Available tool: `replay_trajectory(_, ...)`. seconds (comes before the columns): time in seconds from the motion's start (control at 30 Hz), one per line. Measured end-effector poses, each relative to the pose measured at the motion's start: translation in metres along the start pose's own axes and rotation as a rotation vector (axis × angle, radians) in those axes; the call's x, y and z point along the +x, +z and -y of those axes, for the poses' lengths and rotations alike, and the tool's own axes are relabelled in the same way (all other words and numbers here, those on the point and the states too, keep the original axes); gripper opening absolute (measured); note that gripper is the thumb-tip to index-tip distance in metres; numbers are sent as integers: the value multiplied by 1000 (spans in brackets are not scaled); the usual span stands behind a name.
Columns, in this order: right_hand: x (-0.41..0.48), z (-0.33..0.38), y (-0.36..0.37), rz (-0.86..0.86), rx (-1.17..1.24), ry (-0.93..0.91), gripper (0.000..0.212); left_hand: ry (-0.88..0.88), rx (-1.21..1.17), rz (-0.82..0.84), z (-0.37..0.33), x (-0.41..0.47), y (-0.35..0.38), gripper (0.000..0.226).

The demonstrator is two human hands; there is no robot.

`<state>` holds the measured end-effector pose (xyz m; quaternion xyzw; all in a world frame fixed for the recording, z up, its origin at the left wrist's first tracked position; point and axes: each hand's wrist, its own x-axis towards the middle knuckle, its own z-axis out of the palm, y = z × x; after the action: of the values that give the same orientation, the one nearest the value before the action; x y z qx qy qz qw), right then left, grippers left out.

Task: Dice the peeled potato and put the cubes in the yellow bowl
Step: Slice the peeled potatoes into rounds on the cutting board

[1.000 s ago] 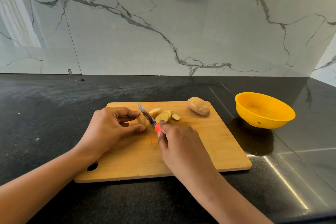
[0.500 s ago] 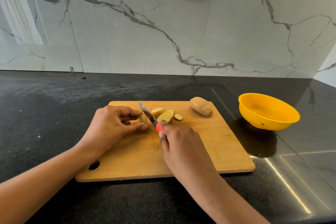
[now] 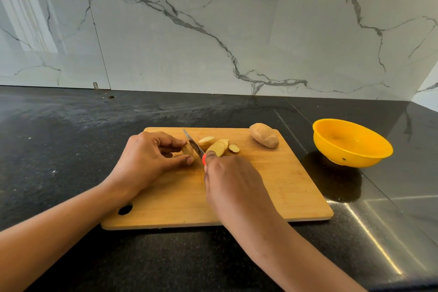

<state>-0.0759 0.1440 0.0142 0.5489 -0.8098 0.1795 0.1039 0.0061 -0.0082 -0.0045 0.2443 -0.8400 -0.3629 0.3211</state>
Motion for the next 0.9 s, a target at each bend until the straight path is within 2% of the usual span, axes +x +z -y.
replay_trajectory(0.27,-5,-2,4,23,2,-34,33,-25,10,2,0,1,-1,43)
replay_trajectory(0.47,5,3,9,117,-37,-10,34,-40,15,5,-1,0,-1,49)
replay_trajectory(0.73,-36,-16,5,101,-20,24,51,-117,-46,28,1,2,-5,49)
replay_trajectory(0.9,-13,-24,12,16,-16,80,38,-112,-81,51,0,0,-6,48)
